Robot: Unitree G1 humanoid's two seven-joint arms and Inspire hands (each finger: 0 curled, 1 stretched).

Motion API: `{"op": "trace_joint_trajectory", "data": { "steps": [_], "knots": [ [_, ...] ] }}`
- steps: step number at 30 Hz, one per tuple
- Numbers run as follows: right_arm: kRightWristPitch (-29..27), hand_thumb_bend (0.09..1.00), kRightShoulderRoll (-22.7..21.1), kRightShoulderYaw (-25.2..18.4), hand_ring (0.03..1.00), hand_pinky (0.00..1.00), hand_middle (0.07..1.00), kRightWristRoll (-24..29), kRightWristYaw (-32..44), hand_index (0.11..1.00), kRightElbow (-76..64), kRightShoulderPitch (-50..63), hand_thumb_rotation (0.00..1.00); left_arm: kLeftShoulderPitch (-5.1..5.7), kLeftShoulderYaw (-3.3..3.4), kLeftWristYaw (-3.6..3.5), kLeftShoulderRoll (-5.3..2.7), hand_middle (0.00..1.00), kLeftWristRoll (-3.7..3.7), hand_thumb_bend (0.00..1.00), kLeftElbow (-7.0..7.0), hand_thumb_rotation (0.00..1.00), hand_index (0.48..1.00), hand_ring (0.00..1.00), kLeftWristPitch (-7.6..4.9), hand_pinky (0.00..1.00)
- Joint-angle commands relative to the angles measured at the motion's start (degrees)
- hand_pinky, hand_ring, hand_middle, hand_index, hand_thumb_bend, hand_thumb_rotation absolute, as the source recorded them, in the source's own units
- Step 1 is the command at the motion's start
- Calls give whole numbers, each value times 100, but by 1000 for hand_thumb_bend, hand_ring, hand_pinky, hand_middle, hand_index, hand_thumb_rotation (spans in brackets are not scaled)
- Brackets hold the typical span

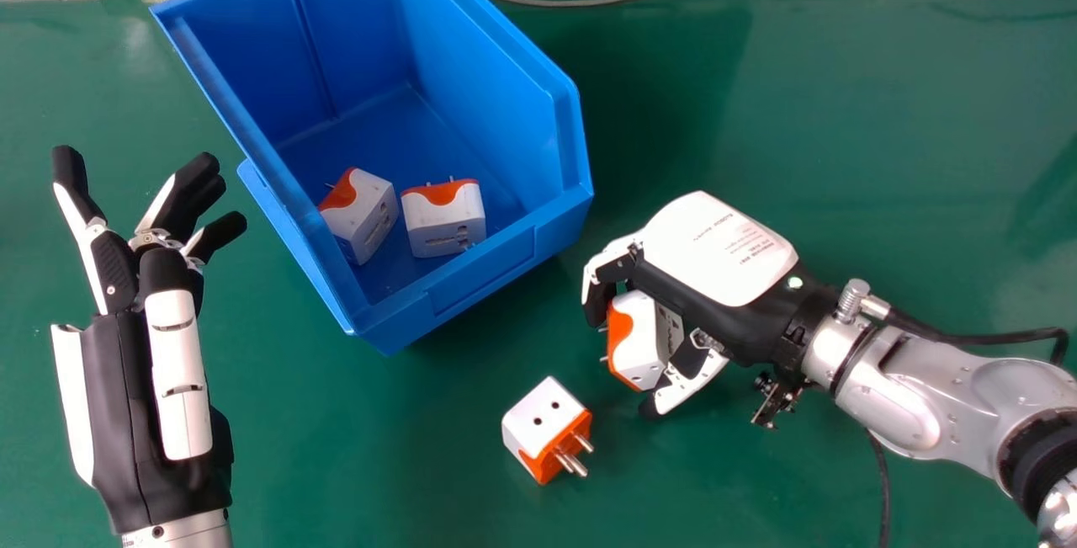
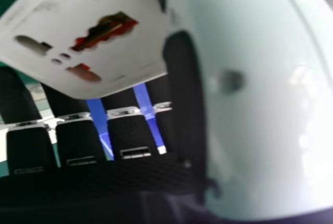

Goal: Pick all objects and put in blue box

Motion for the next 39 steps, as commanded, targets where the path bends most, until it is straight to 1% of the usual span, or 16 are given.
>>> {"op": "trace_joint_trajectory", "data": {
  "steps": [1, 3, 7, 10, 12, 15, 19, 20, 24, 27, 31, 34, 35, 37, 39],
  "knots": [
    [-134, 527, -88, -133, 371, 304, 471, 201, 55, 500, -154, -97, 0, 28, 22, -18, 37, 840, 7, 480, -70, 927, 810, 837, -100, 762],
    [-228, 527, -105, -230, 370, 304, 468, 328, 174, 502, -203, -91, 0, 32, 22, -26, 40, 840, -9, 480, -65, 927, 810, 837, -106, 762],
    [-366, 527, -155, -403, 368, 304, 464, 504, 305, 506, -327, -64, 0, 47, 12, -37, 39, 840, -17, 480, -86, 927, 810, 838, -88, 764],
    [-389, 527, -188, -602, 360, 295, 464, 703, 450, 507, -526, -26, 0, 63, 15, -15, 28, 841, 8, 480, -110, 928, 811, 839, -43, 765],
    [-437, 528, -232, -755, 352, 285, 463, 857, 555, 507, -738, 21, 0, 53, 15, -23, 34, 841, -6, 479, -84, 929, 811, 840, -51, 766],
    [-537, 528, -294, -998, 375, 315, 469, 1117, 744, 501, -1112, 90, 0, 27, 12, -42, 45, 841, -33, 480, -48, 929, 811, 842, -66, 766],
    [-665, 529, -292, -1271, 398, 352, 471, 1540, 1135, 499, -1424, 134, 0, -28, 30, -33, 50, 841, -9, 480, 49, 929, 812, 840, -114, 765],
    [-672, 529, -292, -1327, 402, 361, 471, 1616, 1219, 499, -1504, 143, 0, -32, 32, -40, 55, 841, -21, 480, 61, 929, 812, 840, -121, 765],
    [-689, 529, -277, -1594, 413, 378, 470, 2004, 1653, 500, -1970, 223, 0, -25, 18, -73, 66, 841, -51, 480, 54, 928, 813, 844, -114, 766],
    [-637, 529, -202, -1777, 413, 387, 470, 2291, 1961, 501, -2372, 230, 0, -52, 26, -84, 74, 841, -44, 481, 75, 928, 813, 849, -77, 768],
    [-566, 528, 0, -1964, 390, 319, 472, 2608, 2268, 499, -2710, 90, 0, -82, 33, -106, 74, 842, -54, 482, 109, 927, 813, 851, -80, 770],
    [-577, 528, 240, -2055, 367, 279, 476, 2664, 2318, 495, -2682, -151, 0, -93, 33, -127, 76, 841, -69, 494, 111, 923, 813, 851, -99, 770],
    [-588, 528, 335, -2066, 363, 276, 476, 2645, 2299, 494, -2582, -270, 0, -99, 38, -121, 75, 841, -57, 496, 110, 922, 813, 851, -101, 770],
    [-607, 529, 467, -2081, 370, 300, 478, 2613, 2272, 493, -2410, -436, 0, -102, 42, -108, 69, 841, -38, 496, 97, 922, 813, 851, -96, 769],
    [-558, 529, 571, -2086, 381, 321, 478, 2576, 2267, 492, -2334, -566, 0, -121, 44, -121, 77, 841, -59, 492, 122, 923, 814, 852, -95, 769]
  ]
}}
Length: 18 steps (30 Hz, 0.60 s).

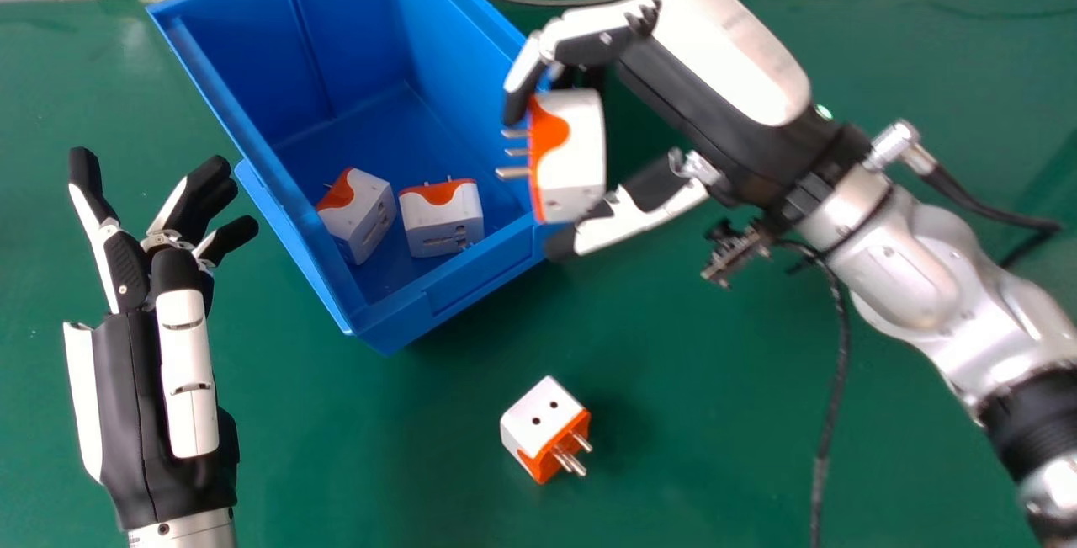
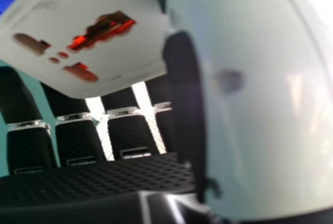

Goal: Pick all objects and put in blue box

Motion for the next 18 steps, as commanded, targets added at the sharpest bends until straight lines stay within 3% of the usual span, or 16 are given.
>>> {"op": "trace_joint_trajectory", "data": {
  "steps": [1, 7, 13, 18],
  "knots": [
    [-25, 529, 115, -159, 382, 319, 478, 90, -47, 492, 13, -354, 0, -45, 40, -14, 64, 841, -17, 492, -15, 923, 814, 852, -98, 769],
    [207, 529, 403, -105, 389, 322, 476, -211, -232, 495, 322, -900, 0, -128, 24, -82, 74, 842, -96, 491, 129, 923, 815, 853, -126, 770],
    [349, 515, 820, 29, 393, 342, 511, -385, -302, 516, 935, -1544, 0, -163, 35, -134, 75, 843, -119, 492, 184, 917, 816, 853, -144, 771],
    [469, 518, 1033, 122, 412, 400, 506, -559, -418, 506, 1323, -1915, 0, -199, 49, -97, 51, 842, -59, 493, 166, 917, 815, 852, -148, 768]
  ]
}}
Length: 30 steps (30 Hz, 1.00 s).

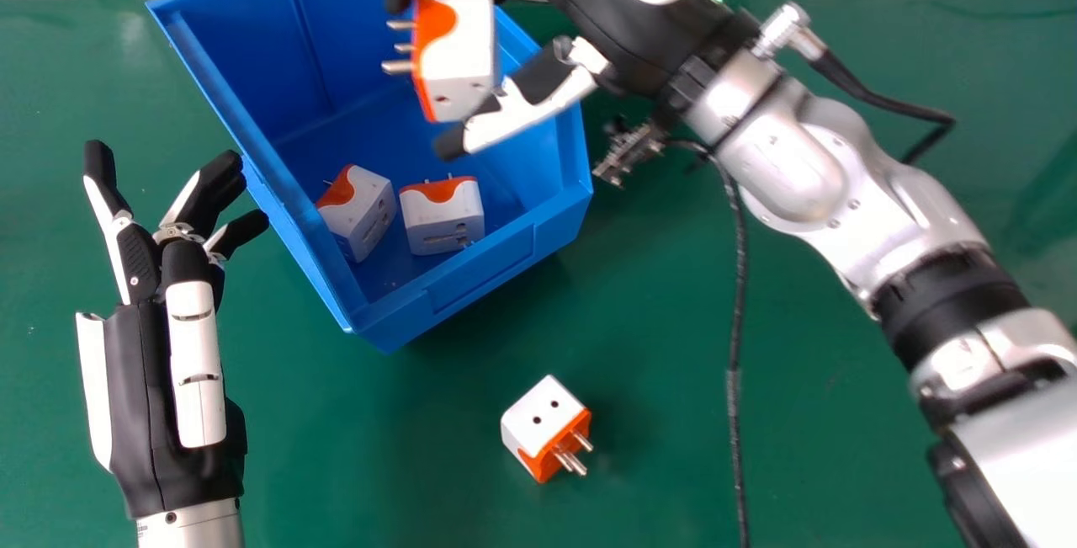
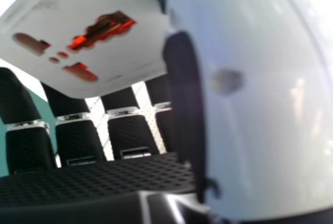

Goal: Pick all objects and put in blue box

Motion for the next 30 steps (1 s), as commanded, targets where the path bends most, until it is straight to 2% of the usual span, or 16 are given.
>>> {"op": "trace_joint_trajectory", "data": {
  "steps": [1, 4, 6, 9, 11, 14, 17, 21, 24, 27, 30],
  "knots": [
    [11, 519, 53, 14, 423, 421, 502, -60, -220, 501, 77, -401, 0, -44, 35, 15, 34, 842, 24, 493, -41, 917, 815, 852, -129, 768],
    [173, 520, 150, 77, 438, 448, 498, -197, -363, 492, 380, -646, 0, -66, 35, 38, 20, 842, 71, 496, -16, 916, 814, 852, -152, 767],
    [236, 520, 212, 121, 433, 443, 499, -248, -469, 492, 601, -796, 0, -105, 41, 41, 28, 841, 82, 498, 49, 915, 814, 851, -172, 767],
    [381, 515, 384, 156, 398, 353, 515, -284, -532, 510, 1008, -1075, 0, -178, 65, 34, 62, 841, 93, 502, 161, 913, 813, 851, -188, 766],
    [468, 515, 488, 189, 395, 341, 518, -308, -581, 513, 1244, -1228, 0, -195, 72, 43, 69, 840, 117, 503, 155, 912, 812, 850, -174, 765],
    [617, 517, 639, 258, 408, 394, 510, -363, -697, 508, 1574, -1443, 0, -211, 71, 78, 59, 840, 178, 509, 139, 910, 812, 850, -147, 765],
    [843, 517, 776, 368, 413, 409, 505, -432, -805, 505, 1876, -1654, 0, -227, 58, 57, 63, 841, 160, 512, 161, 908, 812, 849, -193, 765],
    [1077, 517, 899, 497, 407, 394, 506, -554, -943, 506, 2094, -1797, 0, -258, 40, -12, 80, 844, 86, 504, 205, 905, 812, 846, -206, 765],
    [1233, 518, 982, 570, 410, 397, 503, -589, -971, 506, 2212, -1889, 0, -246, 42, 1, 70, 846, 127, 506, 179, 904, 812, 846, -182, 766],
    [1358, 515, 1045, 650, 387, 343, 503, -629, -1023, 518, 2297, -1946, 0, -243, 44, 17, 65, 845, 173, 509, 196, 903, 812, 845, -191, 766],
    [1531, 513, 1119, 768, 380, 254, 483, -707, -1099, 528, 2378, -1985, 0, -239, 38, -1, 73, 845, 169, 511, 218, 901, 811, 845, -207, 766]
  ]
}}
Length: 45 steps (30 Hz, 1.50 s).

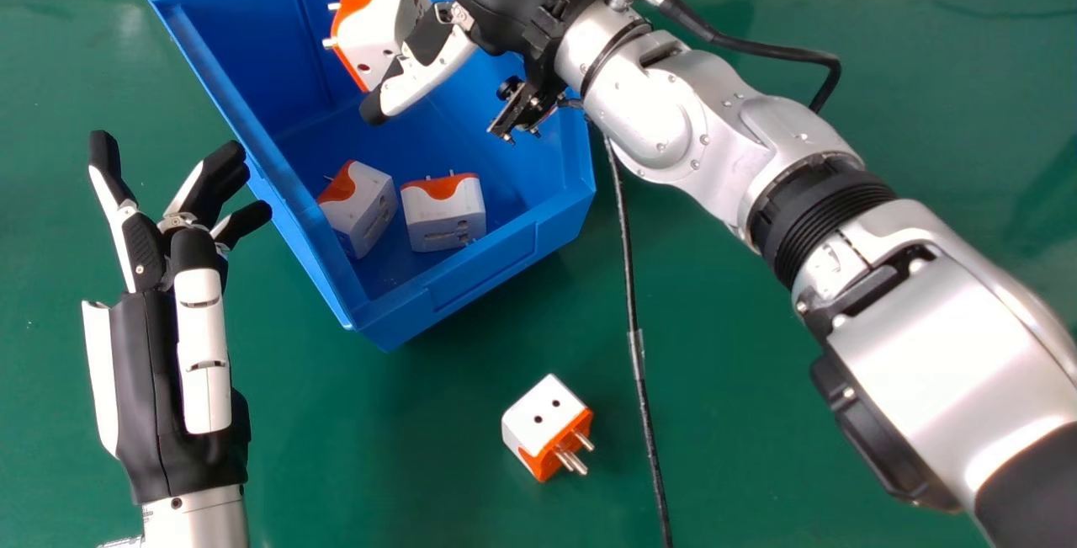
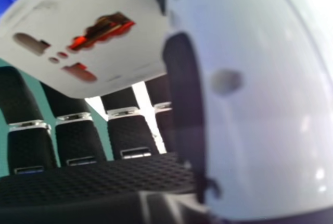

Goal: Pick all objects and put in blue box

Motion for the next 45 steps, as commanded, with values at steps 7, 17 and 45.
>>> {"op": "trace_joint_trajectory", "data": {
  "steps": [7, 17, 45],
  "knots": [
    [465, 511, 234, 414, 366, 262, 470, -389, -349, 534, 123, -322, 0, 46, -5, 1, 61, 847, 60, 513, -129, 900, 811, 847, -107, 766],
    [1074, 514, 432, 668, 399, 286, 472, -558, -94, 540, 273, -298, 0, 30, -14, 15, 21, 847, 64, 502, -99, 902, 811, 847, -184, 767],
    [1053, 1000, 314, 614, 1000, 908, 1000, -366, 861, 997, 202, -400, 540, -43, -20, 109, 32, 848, 119, 499, -16, 903, 810, 847, -180, 768]
  ]
}}
